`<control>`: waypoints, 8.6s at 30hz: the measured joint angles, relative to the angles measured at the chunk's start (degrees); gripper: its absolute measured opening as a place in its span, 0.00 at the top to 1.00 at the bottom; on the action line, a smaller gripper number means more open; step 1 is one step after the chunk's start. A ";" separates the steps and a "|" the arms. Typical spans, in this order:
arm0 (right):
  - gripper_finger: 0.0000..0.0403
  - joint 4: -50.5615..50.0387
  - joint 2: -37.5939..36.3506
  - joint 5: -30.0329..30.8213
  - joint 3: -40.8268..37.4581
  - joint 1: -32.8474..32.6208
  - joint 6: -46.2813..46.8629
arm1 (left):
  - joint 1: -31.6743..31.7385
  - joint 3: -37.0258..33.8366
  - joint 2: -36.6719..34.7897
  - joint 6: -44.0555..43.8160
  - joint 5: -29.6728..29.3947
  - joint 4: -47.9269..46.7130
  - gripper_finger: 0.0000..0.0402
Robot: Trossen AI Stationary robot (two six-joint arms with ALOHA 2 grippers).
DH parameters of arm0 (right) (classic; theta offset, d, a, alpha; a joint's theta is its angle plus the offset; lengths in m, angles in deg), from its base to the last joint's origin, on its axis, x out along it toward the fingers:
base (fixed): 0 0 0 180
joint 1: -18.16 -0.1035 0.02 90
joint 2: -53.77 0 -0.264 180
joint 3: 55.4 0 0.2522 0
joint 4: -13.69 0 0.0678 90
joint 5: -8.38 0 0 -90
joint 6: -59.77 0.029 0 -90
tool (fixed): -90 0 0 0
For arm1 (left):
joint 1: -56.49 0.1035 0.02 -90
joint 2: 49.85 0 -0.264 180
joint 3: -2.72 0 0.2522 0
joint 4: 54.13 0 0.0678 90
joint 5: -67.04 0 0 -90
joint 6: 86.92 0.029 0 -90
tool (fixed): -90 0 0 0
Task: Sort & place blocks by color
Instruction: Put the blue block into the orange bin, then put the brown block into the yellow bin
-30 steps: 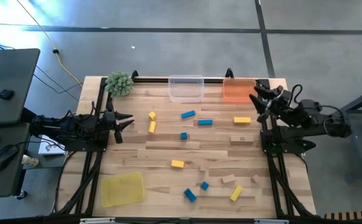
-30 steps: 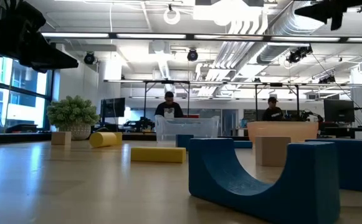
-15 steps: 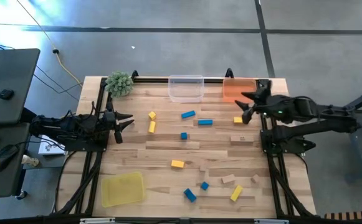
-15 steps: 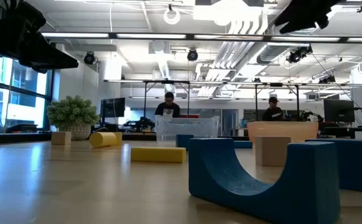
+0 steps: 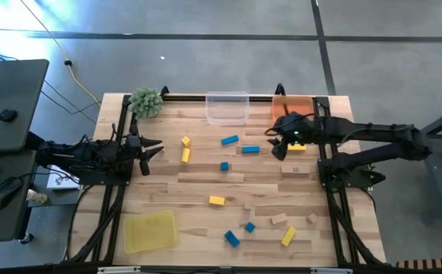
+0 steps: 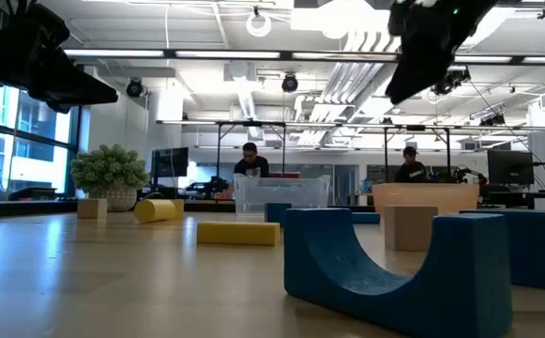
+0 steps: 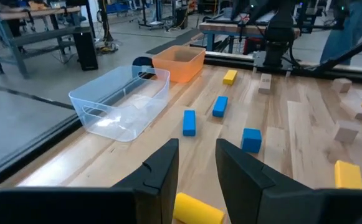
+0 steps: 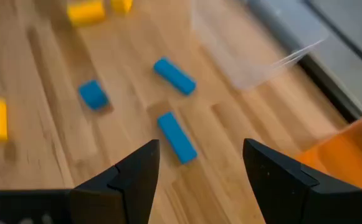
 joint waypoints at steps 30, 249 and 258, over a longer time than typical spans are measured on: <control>0.45 13.98 27.04 -13.92 0.00 7.61 -22.52 | -0.02 0.00 -0.02 -14.40 0.22 0.46 0.76; 0.53 12.60 -0.49 -13.02 -0.15 27.03 7.60 | 27.62 29.38 51.76 -23.57 23.00 -21.75 0.60; 0.53 12.60 -0.47 -13.11 -0.15 27.05 6.67 | 32.71 29.40 53.86 -39.98 22.63 -21.92 0.60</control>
